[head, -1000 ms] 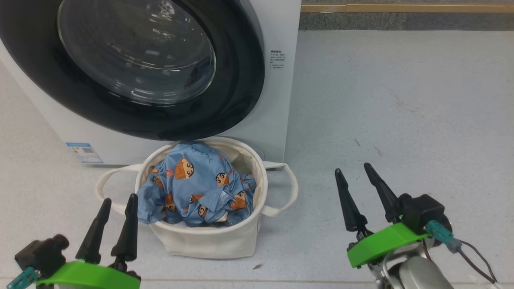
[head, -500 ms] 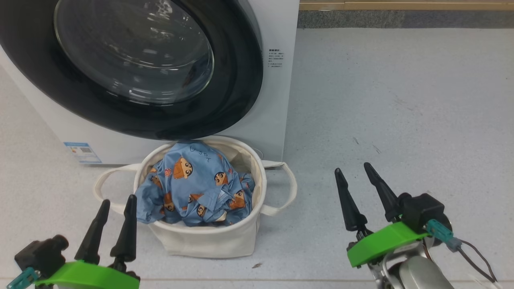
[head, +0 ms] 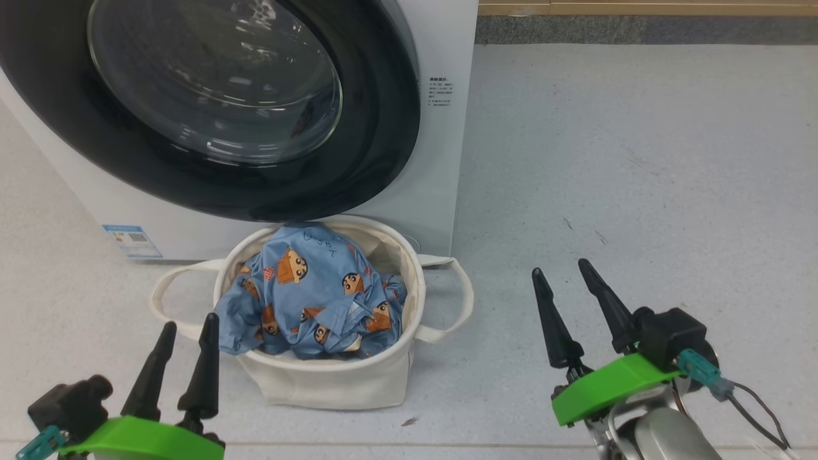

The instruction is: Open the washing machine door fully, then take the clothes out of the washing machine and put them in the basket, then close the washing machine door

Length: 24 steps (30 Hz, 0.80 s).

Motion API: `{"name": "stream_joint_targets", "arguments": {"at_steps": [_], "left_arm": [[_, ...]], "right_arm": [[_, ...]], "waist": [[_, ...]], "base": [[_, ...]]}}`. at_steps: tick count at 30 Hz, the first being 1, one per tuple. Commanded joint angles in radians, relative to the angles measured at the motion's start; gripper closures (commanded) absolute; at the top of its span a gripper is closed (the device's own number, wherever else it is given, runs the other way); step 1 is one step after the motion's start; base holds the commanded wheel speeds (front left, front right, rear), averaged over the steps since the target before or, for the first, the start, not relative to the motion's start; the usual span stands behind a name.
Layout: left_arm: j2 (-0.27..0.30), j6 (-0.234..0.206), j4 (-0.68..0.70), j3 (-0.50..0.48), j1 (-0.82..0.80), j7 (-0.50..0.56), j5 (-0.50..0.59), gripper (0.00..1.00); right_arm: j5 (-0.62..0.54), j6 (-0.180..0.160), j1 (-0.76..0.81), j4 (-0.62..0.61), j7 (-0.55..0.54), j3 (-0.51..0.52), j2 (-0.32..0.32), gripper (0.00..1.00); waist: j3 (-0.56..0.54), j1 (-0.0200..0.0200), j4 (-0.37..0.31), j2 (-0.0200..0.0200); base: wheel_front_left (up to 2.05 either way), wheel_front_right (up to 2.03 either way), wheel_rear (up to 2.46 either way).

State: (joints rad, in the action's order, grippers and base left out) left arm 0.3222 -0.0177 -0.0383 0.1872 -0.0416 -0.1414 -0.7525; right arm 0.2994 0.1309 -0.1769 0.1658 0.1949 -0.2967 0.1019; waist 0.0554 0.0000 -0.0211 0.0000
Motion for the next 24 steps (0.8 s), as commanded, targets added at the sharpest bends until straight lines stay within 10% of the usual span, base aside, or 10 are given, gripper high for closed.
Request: {"name": "stream_joint_targets", "arguments": {"at_steps": [1, 6, 7, 24], "left_arm": [[0.03, -0.003, 0.024, -0.035, -0.055, 0.003, -0.001, 0.0], [0.032, -0.005, 0.019, -0.03, -0.055, 0.014, -0.007, 0.0], [-0.002, 0.0, -0.013, 0.009, 0.001, 0.016, -0.002, 1.0], [-0.044, 0.018, -0.059, -0.02, -0.001, 0.044, -0.108, 1.0]], "right_arm": [[-0.002, 0.0, -0.013, -0.037, 0.0, -0.02, -0.006, 0.0], [0.0, 0.0, -0.013, -0.035, 0.001, -0.024, -0.008, 0.0], [0.0, 0.0, 0.0, 0.006, 0.0, -0.004, 0.0, 1.0], [0.173, 0.0, 0.017, 0.036, -0.026, 0.028, 0.004, 1.0]], "waist": [[-0.001, 0.0, 0.0, 0.0], [0.001, 0.0, -0.001, 0.0], [0.001, 0.0, -0.001, 0.0], [-0.006, 0.0001, 0.002, 0.0]], "base": [[0.0, 0.0, 0.0], [0.0, 0.0, 0.0], [0.0, 0.0, 0.0], [0.0, 0.0, 0.0]]}}
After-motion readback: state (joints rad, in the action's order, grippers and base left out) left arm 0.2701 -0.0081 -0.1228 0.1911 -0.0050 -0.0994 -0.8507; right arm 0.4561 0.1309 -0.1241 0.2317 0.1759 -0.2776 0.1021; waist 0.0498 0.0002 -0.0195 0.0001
